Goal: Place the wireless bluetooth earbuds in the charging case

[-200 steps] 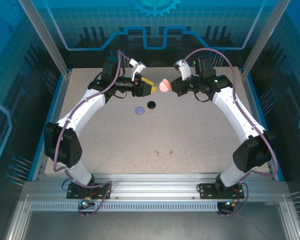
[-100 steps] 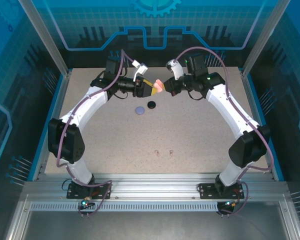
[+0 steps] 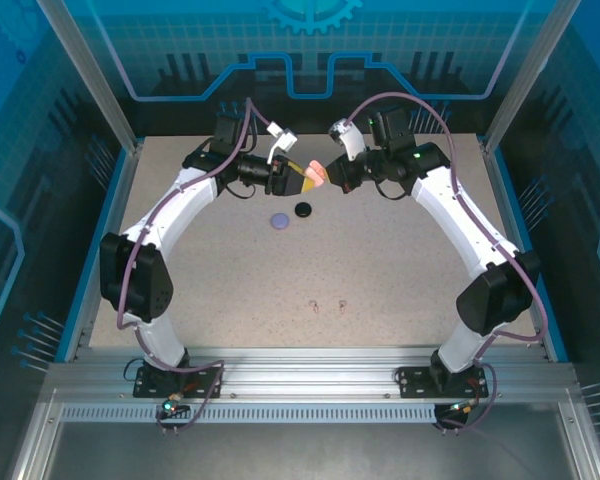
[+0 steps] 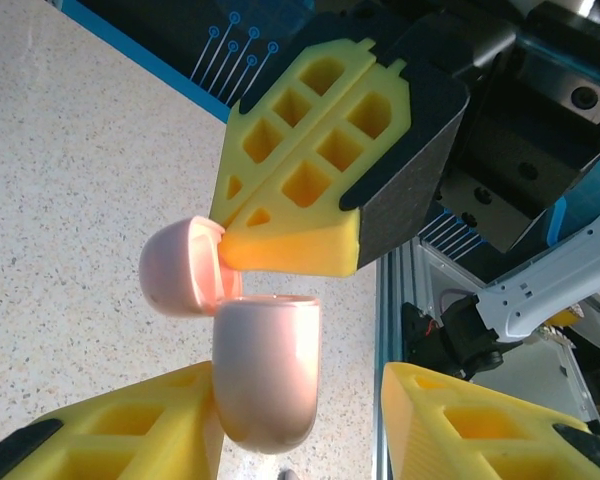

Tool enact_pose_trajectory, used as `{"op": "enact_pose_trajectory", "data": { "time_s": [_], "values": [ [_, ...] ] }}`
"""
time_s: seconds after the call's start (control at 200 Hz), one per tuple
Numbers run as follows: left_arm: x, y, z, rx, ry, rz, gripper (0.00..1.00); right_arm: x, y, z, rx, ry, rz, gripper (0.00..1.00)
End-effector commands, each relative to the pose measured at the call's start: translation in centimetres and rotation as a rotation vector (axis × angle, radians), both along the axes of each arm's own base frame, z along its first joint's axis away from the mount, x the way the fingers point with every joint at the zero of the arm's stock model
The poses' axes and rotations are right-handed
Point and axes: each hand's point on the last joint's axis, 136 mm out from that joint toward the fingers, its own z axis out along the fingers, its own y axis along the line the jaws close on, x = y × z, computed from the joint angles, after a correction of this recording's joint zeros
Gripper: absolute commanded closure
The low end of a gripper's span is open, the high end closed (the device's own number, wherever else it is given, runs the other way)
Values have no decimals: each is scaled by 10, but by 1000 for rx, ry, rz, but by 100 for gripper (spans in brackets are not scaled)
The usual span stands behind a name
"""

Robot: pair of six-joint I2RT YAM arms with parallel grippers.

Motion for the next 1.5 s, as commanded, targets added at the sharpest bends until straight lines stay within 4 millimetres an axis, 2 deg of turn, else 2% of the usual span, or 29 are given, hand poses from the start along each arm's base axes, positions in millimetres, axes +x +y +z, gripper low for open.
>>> {"op": "enact_pose_trajectory", "data": {
  "time_s": [0.0,0.745,1.095,1.326,1.406,1.456,1.496],
  "values": [
    [-2,0,3,-9,-2,-34,55,-3,6,7,-5,-13,32,100],
    [-2,-1,6,-17,-3,-46,57,-5,12,3,-29,-5,50,100],
    [-3,-2,7,-26,-2,-59,76,-7,16,6,-19,-8,57,100],
    [-5,-2,9,-34,-4,-64,93,-4,14,14,-16,-22,30,100],
    [-7,-2,7,-39,-7,-64,98,1,9,19,-11,-29,-11,87],
    [-8,-2,8,-44,-16,-61,100,4,5,23,0,-31,-34,73],
    [-10,-1,7,-48,-21,-57,100,6,1,26,12,-31,-48,69]
  ]
}}
